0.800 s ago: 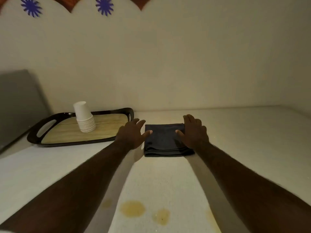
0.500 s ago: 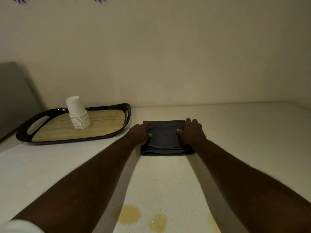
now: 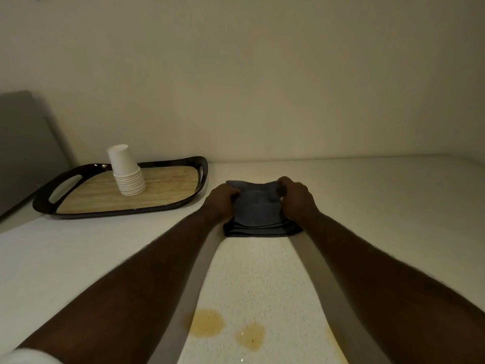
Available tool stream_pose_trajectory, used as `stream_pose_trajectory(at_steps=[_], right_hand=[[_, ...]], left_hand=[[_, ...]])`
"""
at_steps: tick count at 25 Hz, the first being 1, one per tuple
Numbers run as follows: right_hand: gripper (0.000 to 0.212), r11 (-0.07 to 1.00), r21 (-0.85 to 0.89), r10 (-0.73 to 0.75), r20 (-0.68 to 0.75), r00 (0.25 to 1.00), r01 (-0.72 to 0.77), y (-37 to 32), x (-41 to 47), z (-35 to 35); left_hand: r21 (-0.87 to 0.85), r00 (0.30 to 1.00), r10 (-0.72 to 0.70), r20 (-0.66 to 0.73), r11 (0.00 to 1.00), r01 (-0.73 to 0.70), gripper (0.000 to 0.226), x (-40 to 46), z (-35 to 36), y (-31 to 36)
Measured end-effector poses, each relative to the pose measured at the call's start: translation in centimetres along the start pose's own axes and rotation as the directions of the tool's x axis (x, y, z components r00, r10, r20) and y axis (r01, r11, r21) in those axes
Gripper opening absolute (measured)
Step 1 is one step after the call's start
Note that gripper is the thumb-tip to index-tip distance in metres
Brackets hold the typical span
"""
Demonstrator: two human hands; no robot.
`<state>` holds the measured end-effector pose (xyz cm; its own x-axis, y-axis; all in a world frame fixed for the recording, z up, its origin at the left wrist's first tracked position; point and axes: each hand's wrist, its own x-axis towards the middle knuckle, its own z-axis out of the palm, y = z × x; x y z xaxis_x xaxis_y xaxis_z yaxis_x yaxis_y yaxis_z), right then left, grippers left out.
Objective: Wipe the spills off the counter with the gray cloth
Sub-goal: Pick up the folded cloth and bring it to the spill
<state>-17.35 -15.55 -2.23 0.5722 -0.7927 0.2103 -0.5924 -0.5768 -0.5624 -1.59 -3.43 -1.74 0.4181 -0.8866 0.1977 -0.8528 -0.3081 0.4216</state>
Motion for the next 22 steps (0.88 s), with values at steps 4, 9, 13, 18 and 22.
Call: stream_pose_trajectory(at_steps=[4,9,13,18,22], right_hand=[[0.030,0.991,-0.066,-0.126,-0.115,0.985,0.119,-1.7,-1.3,-1.5],[0.025,0.983,-0.079,-0.176,-0.192,0.965,0.163,-4.9,-5.4,-3.1],[0.024,0.981,-0.027,-0.193,-0.242,0.951,0.192,-8.0,-10.0,-3.6],[0.025,0.983,-0.012,-0.181,-0.189,0.965,0.182,-11.8,-17.0,-3.3],[0.029,0.987,-0.028,-0.162,-0.105,0.981,0.159,-13.7,-23.4,-2.0]], left_hand=[[-0.022,0.994,0.087,-0.060,0.996,-0.088,0.046,-2.4,-3.0,0.8],[-0.042,0.992,0.048,-0.115,0.998,-0.053,0.053,-7.5,-7.1,1.1],[-0.114,0.995,0.028,-0.099,0.993,-0.039,0.054,-12.6,-10.3,0.7],[-0.282,0.999,-0.038,-0.021,0.959,0.031,0.054,-20.5,-14.3,-0.6],[-0.357,0.993,-0.093,0.073,0.927,0.113,0.054,-27.6,-14.8,-1.6]])
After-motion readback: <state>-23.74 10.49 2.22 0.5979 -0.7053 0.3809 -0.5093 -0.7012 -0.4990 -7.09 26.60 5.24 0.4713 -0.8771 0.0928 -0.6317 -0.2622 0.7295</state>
